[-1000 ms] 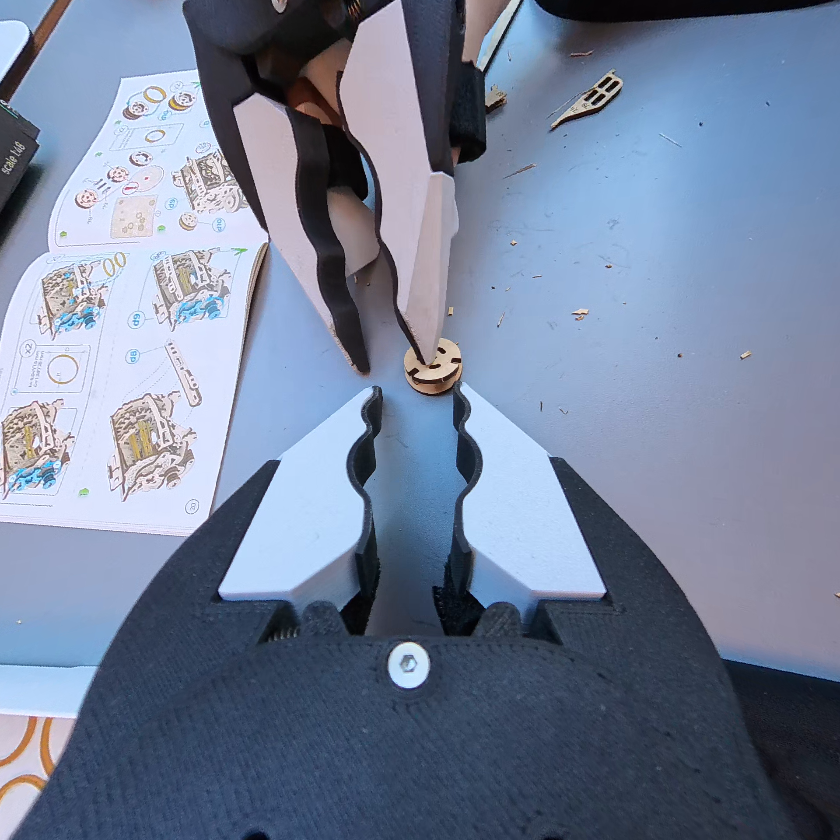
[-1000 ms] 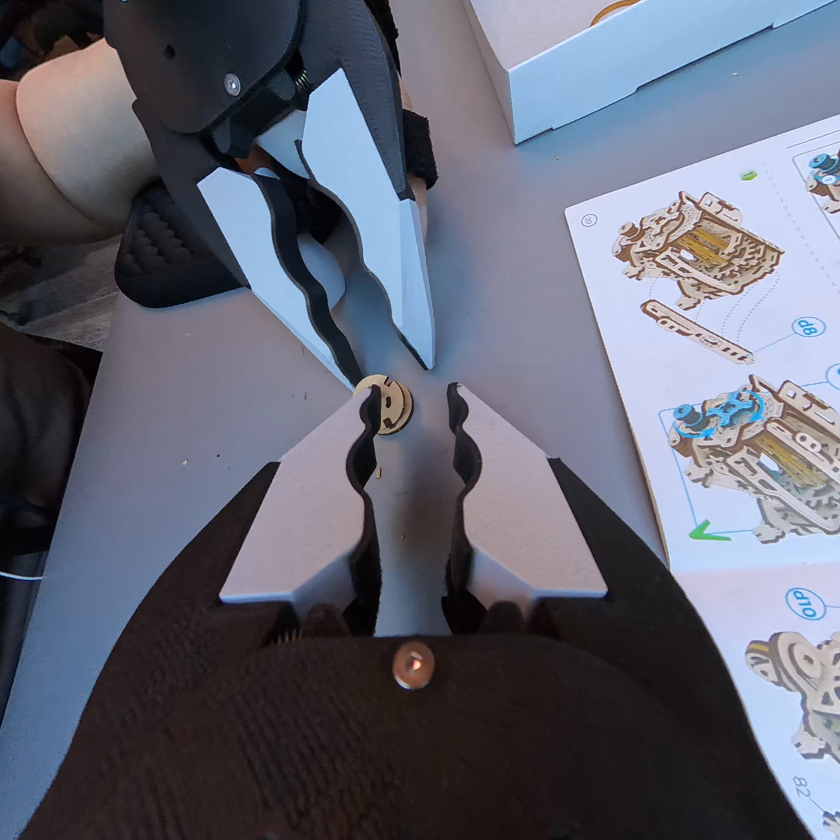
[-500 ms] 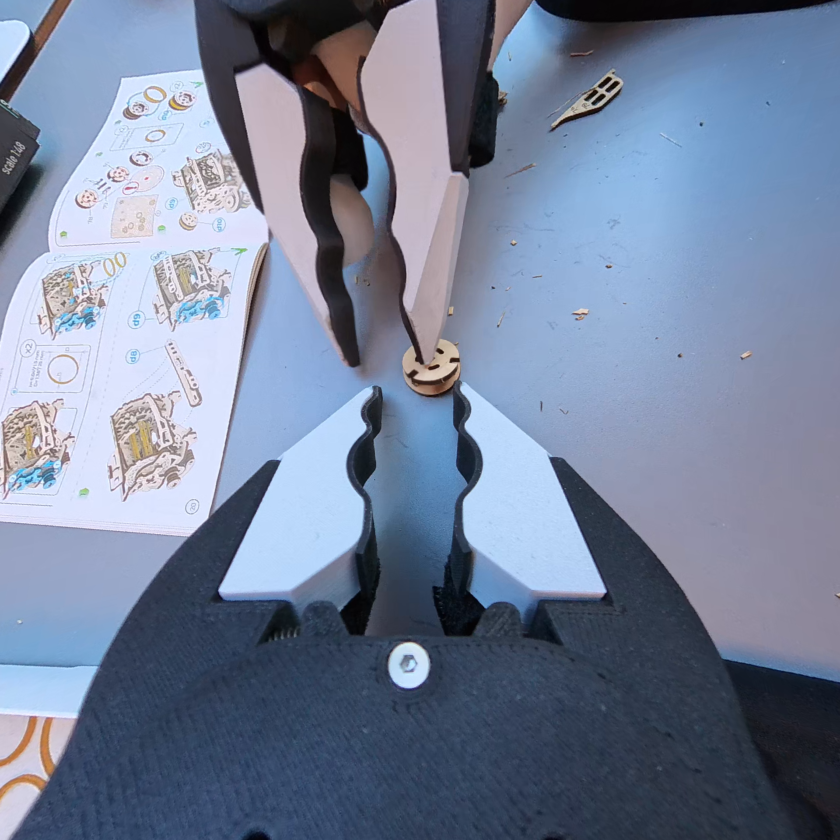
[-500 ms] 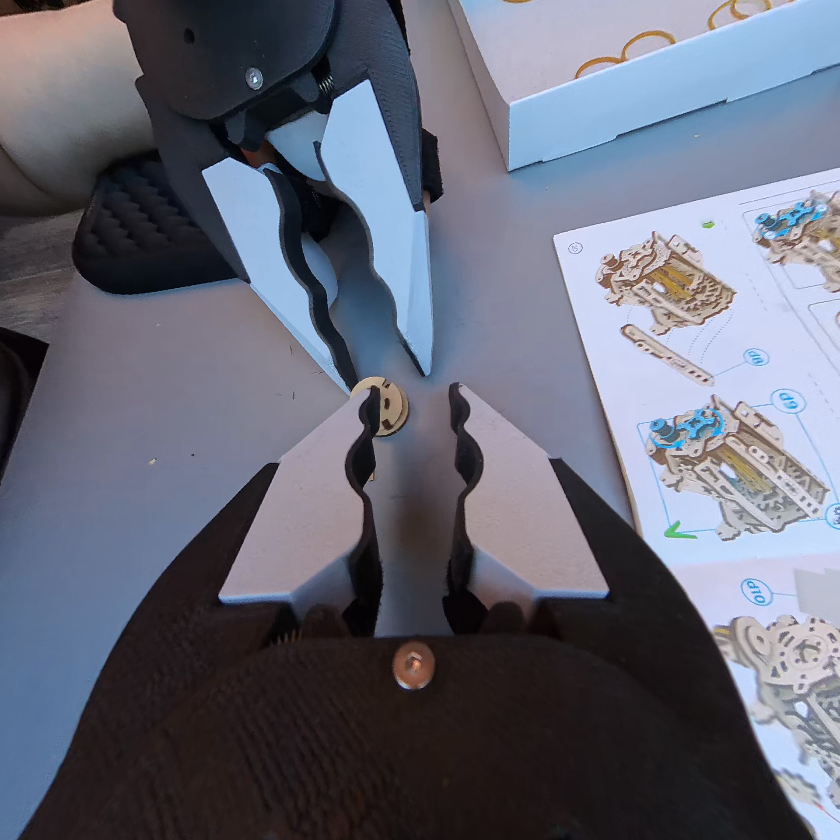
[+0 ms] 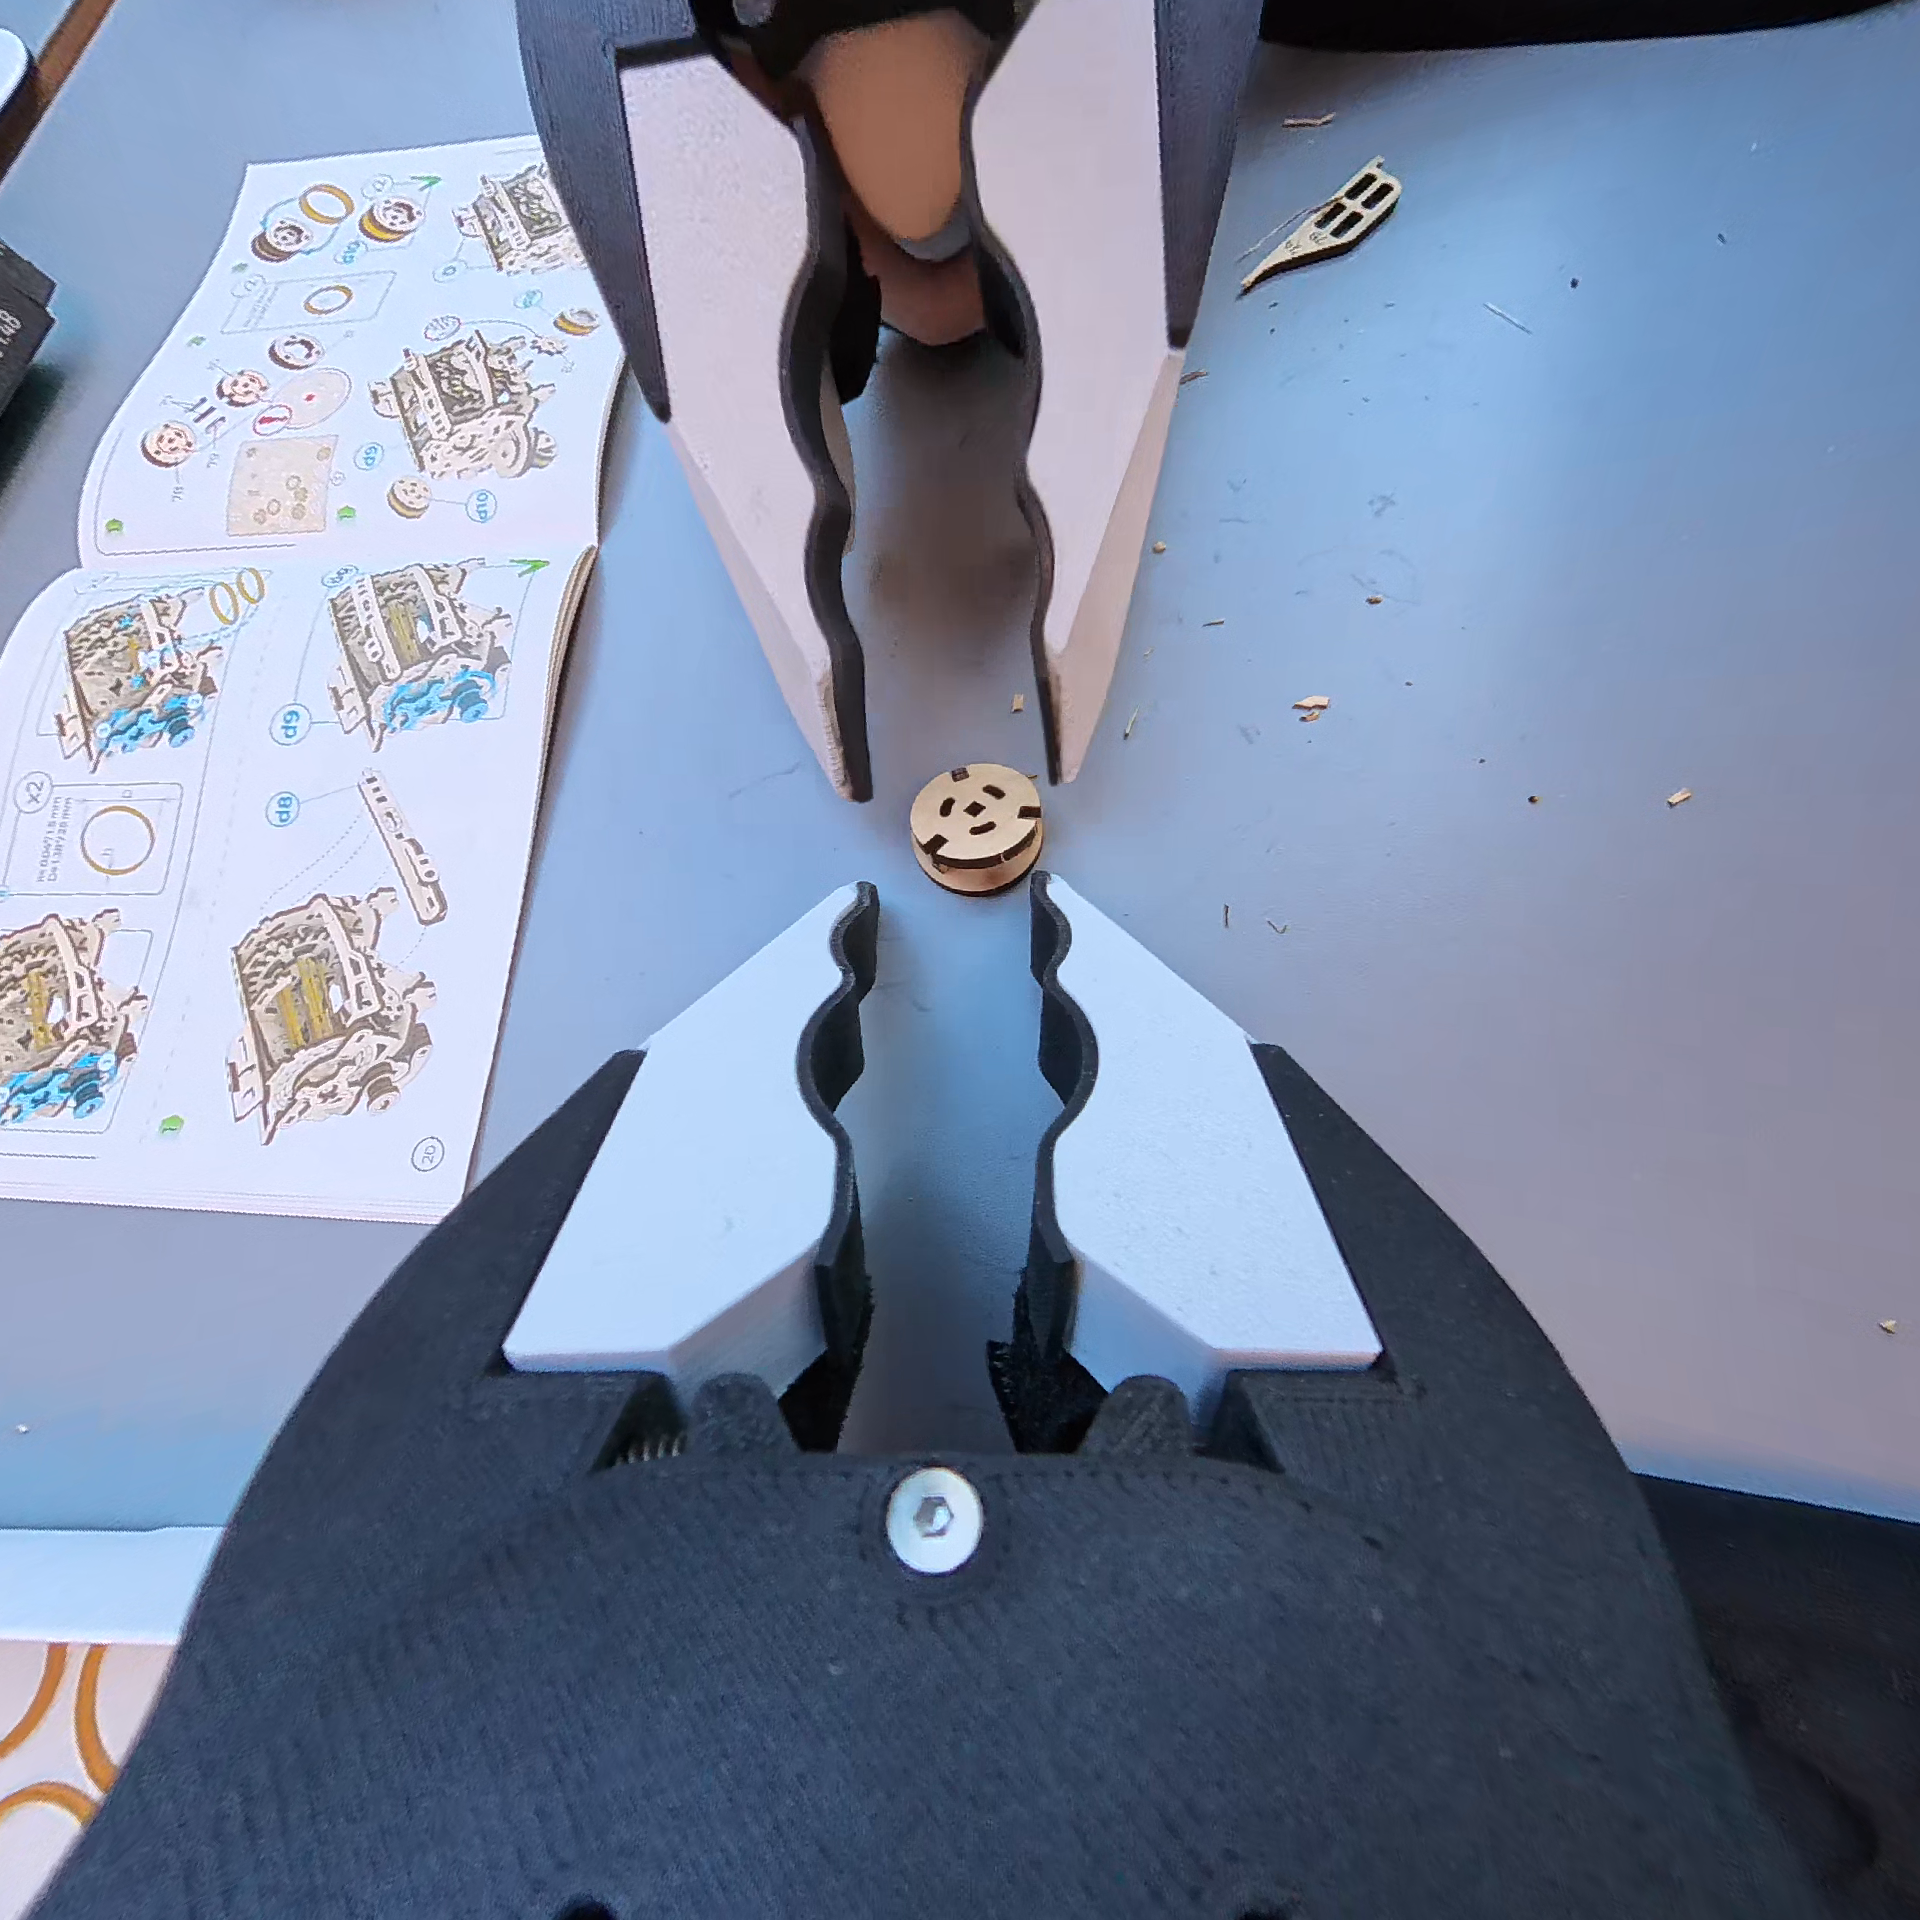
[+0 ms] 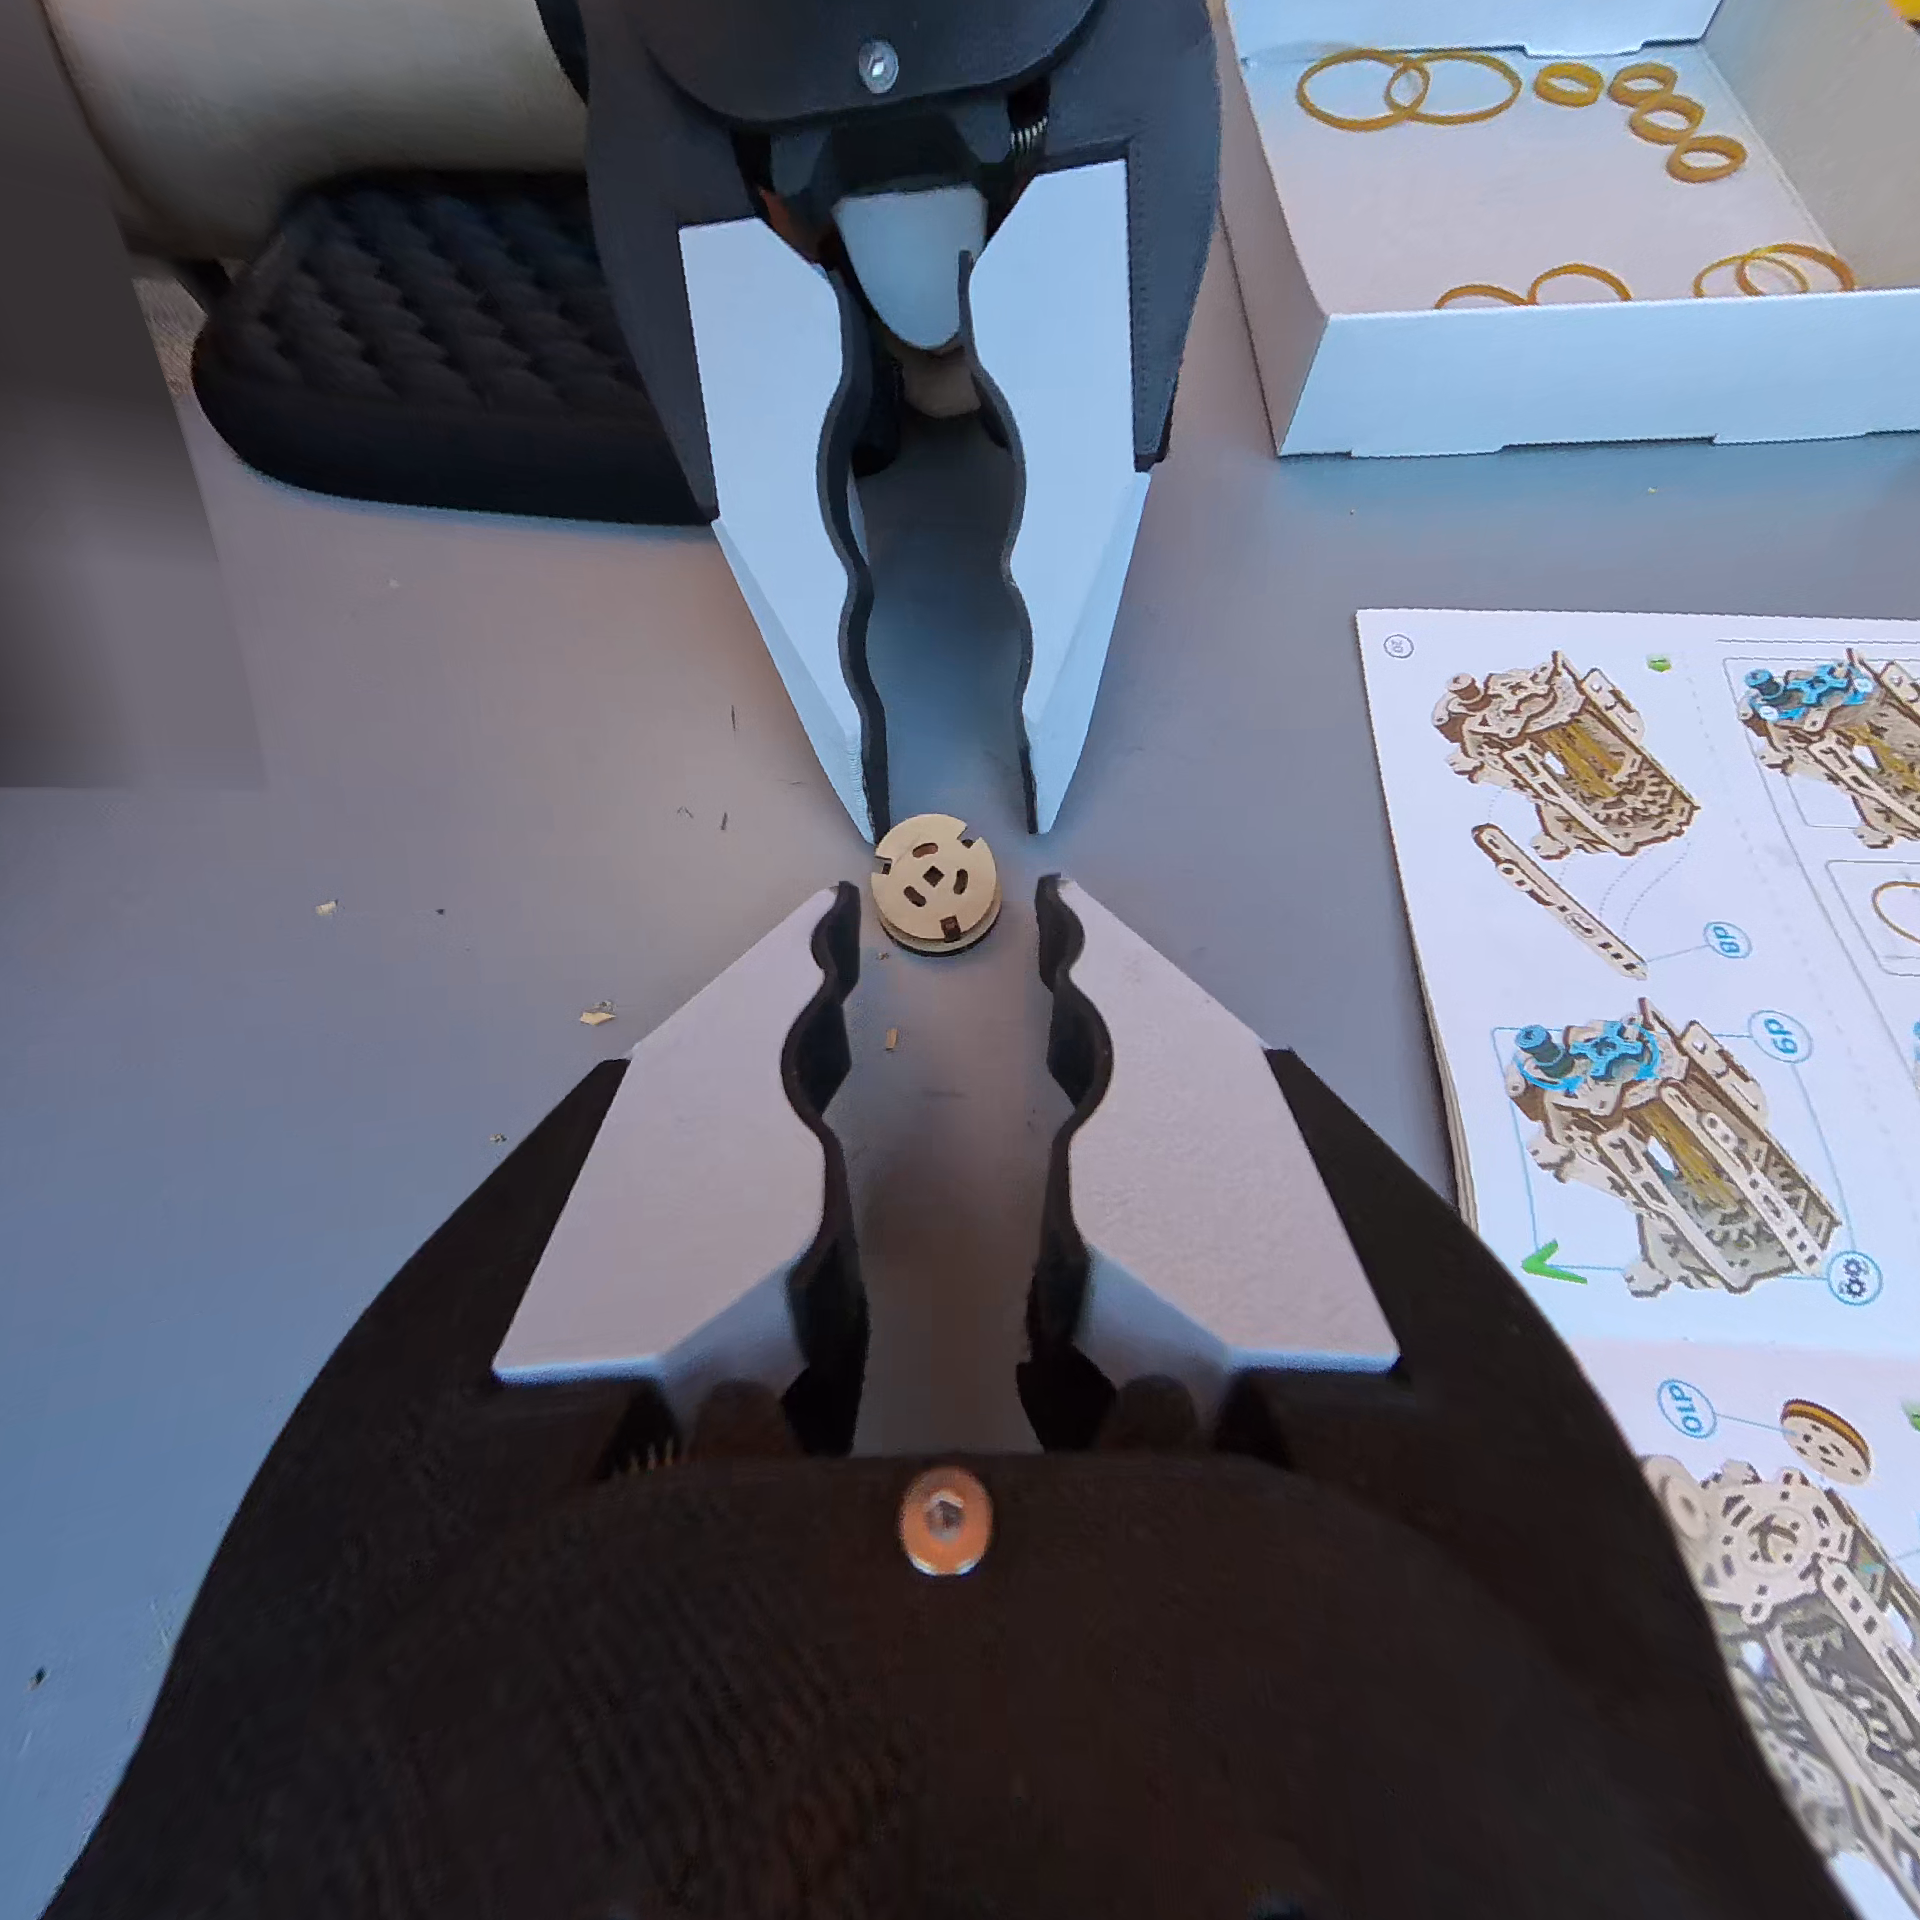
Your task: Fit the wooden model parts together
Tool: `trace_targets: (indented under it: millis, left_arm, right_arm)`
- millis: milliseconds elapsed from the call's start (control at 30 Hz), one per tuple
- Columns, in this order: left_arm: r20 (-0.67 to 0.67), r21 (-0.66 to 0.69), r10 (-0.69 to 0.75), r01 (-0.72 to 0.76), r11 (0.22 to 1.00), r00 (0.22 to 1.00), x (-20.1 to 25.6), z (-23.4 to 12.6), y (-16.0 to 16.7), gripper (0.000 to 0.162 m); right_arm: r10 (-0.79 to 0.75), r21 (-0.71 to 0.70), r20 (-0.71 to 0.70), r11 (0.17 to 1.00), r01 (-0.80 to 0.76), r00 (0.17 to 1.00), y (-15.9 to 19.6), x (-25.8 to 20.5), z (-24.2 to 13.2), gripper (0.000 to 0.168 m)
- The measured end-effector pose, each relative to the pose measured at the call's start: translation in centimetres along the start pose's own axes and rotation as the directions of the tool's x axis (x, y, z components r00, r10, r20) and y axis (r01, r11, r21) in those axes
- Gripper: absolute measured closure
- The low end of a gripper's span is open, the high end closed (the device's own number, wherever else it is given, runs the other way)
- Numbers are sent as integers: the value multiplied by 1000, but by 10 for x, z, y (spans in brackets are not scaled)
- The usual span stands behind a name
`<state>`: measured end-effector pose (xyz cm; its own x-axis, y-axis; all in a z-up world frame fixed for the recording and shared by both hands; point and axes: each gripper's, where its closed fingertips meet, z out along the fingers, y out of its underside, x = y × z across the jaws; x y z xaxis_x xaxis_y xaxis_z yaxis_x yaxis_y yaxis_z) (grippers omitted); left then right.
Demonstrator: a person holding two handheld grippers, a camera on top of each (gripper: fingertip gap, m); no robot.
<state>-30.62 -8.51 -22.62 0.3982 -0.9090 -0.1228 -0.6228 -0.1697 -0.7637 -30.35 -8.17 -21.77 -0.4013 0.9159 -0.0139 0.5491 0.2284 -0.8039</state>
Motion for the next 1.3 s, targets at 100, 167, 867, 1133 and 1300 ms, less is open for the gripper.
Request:
trace_targets:
  millis: [100, 167, 867, 1133, 1300]
  left_arm:
    - [4, 2, 18, -18, 1000, 1000, 1, 0, -1, 135]
    - [3, 2, 20, -20, 1000, 1000, 1, 0, -1, 136]
    - [5, -1, 6, -6, 1000, 1000, 1, 2, -2, 138]
    - [30, -2, -20, 20, 1000, 999, 1, 8, -7, 129]
    - [44, -3, -30, 30, 1000, 999, -1, 8, -7, 124]
  right_arm:
    - [-40, -5, -7, 999, 40, 999, -1, -1, 2, 136]
    - [-40, -5, -6, 999, 40, 999, -1, -1, 2, 139]
    - [172, 2, -131, 985, -173, 976, -10, 9, 2, 146]
    - [242, -24, -131, 969, -247, 961, 0, -2, -2, 138]
    - [227, -40, -180, 971, -238, 957, 6, -1, -4, 136]
